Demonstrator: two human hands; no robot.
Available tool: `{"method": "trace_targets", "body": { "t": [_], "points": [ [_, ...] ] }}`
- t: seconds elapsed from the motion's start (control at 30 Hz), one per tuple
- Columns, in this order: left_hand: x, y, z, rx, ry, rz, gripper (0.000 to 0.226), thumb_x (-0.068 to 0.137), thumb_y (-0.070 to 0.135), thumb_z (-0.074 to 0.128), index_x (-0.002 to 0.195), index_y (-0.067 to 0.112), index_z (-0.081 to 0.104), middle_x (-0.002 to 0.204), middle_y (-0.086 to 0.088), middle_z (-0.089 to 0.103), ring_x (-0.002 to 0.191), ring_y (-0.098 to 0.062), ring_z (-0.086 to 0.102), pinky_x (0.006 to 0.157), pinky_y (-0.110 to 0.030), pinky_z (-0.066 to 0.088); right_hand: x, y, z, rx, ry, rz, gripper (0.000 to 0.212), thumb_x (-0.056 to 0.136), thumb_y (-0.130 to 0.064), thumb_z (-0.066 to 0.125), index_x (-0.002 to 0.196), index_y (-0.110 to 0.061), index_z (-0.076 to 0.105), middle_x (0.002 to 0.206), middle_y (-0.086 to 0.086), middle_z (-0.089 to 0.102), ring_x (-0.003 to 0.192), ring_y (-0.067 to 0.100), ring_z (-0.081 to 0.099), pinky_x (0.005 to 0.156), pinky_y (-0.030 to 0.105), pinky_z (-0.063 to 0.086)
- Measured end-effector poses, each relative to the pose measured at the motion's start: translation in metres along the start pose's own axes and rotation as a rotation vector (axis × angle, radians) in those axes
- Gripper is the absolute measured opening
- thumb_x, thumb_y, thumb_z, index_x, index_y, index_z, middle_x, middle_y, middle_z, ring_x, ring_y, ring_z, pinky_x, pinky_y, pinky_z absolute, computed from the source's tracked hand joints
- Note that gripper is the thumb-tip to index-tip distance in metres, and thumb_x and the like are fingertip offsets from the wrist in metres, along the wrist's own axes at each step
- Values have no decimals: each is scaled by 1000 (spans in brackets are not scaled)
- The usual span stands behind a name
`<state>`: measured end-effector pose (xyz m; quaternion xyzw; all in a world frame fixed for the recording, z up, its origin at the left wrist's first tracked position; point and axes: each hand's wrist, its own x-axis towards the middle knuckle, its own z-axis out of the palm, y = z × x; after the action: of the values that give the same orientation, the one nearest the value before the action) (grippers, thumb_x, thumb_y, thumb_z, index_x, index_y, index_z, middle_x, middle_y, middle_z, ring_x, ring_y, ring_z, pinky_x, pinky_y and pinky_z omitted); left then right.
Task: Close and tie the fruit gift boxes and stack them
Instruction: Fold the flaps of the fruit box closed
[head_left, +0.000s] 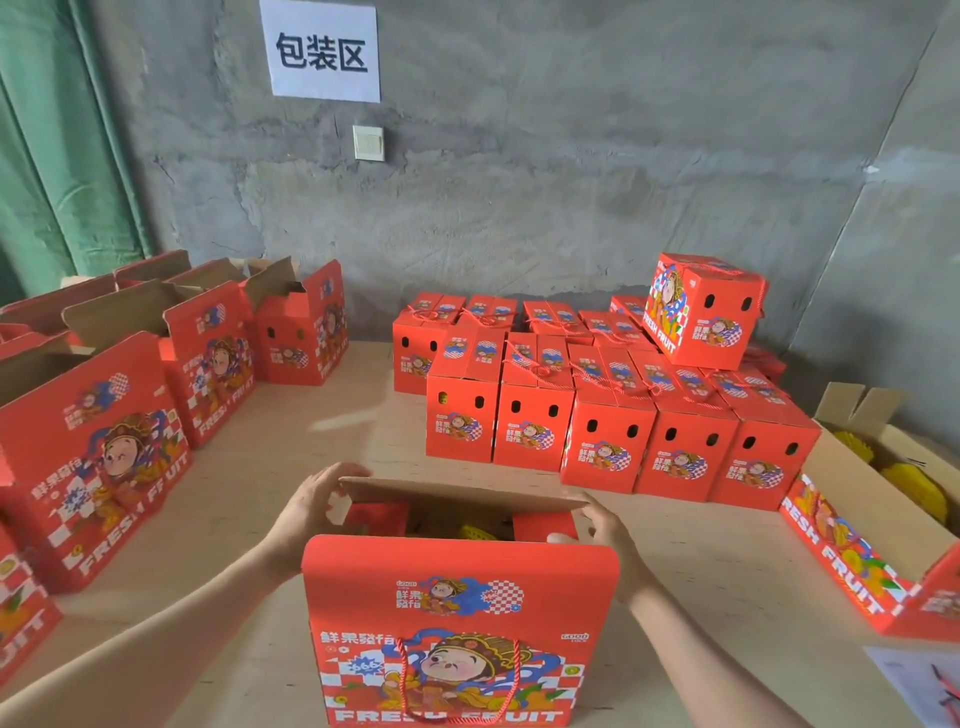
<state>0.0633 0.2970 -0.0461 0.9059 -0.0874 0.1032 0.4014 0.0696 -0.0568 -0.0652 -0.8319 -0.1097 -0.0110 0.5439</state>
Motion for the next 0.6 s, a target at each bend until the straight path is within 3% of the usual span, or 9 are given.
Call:
{"method": "trace_targets", "body": {
  "t": [0.03, 0.1, 0.2, 0.27, 0.3, 0.37, 0.4, 0.47, 0.6],
  "points": [
    [-4, 2, -5, -122, -9, -16, 59, 61, 33, 85, 114, 27, 59, 113, 7, 61, 105, -15, 57, 85, -30, 43, 0, 1, 2, -27, 30, -16, 43, 74, -34, 77, 113, -26, 60, 119, -14, 60, 116, 6, 52, 95, 25, 40],
    [-7, 10, -18, -336, -152, -116, 52, 62, 54, 73, 107, 29, 69, 118, 17, 63, 108, 1, 57, 91, -24, 40, -1, 4, 3, -81, 58, -10, 32, 82, -21, 76, 110, -28, 61, 119, -12, 60, 115, 6, 51, 92, 22, 38],
    [8, 18, -29, -231, -293, -196, 38, 72, 60, 65, 82, 26, 77, 114, 17, 65, 106, -2, 61, 92, -21, 40, 1, 2, -8, -100, -63, 50, 36, 86, -4, 68, 115, -24, 63, 129, -2, 58, 123, 14, 52, 92, 12, 40],
    [26, 22, -25, 22, -315, -145, 22, 78, 43, 73, 69, 23, 70, 118, 13, 63, 108, -8, 59, 93, -25, 42, 4, -8, -23, -212, -158, 69, 37, 87, -20, 69, 124, -21, 62, 138, -1, 52, 131, 13, 45, 98, 10, 36],
    [33, 25, -23, 110, -362, -119, 25, 78, 41, 74, 66, 22, 63, 121, 12, 61, 109, -9, 57, 95, -27, 41, 7, -16, -30, -259, -227, 105, 46, 85, -35, 68, 129, -23, 59, 141, -3, 49, 133, 12, 42, 107, 18, 33],
    [43, 29, -19, 217, -500, -118, 32, 76, 47, 73, 68, 23, 55, 124, 10, 61, 105, -7, 57, 92, -28, 45, 10, -31, -42, -258, -386, 208, 83, 68, -71, 64, 135, -25, 52, 144, -10, 43, 136, 9, 37, 116, 33, 26],
    [46, 29, -18, 263, -562, -128, 33, 75, 52, 72, 71, 24, 55, 123, 8, 62, 97, -7, 60, 85, -25, 48, 13, -36, -45, -230, -453, 239, 104, 54, -85, 61, 138, -24, 48, 142, -13, 41, 134, 6, 36, 117, 34, 23],
    [46, 29, -17, 334, -623, -136, 34, 72, 57, 72, 83, 30, 55, 118, 6, 63, 89, -7, 61, 81, -23, 50, 18, -41, -44, -241, -480, 269, 119, 42, -94, 54, 137, -23, 48, 136, -17, 41, 130, 3, 37, 114, 32, 25],
    [45, 26, -10, 334, -619, -127, 57, 73, 49, 76, 120, 31, 50, 123, 11, 53, 112, -6, 51, 100, -22, 39, 18, -32, -23, -241, -384, 260, 50, 79, -68, 54, 109, -29, 56, 127, -15, 52, 120, 5, 48, 97, 26, 41]
  ]
}}
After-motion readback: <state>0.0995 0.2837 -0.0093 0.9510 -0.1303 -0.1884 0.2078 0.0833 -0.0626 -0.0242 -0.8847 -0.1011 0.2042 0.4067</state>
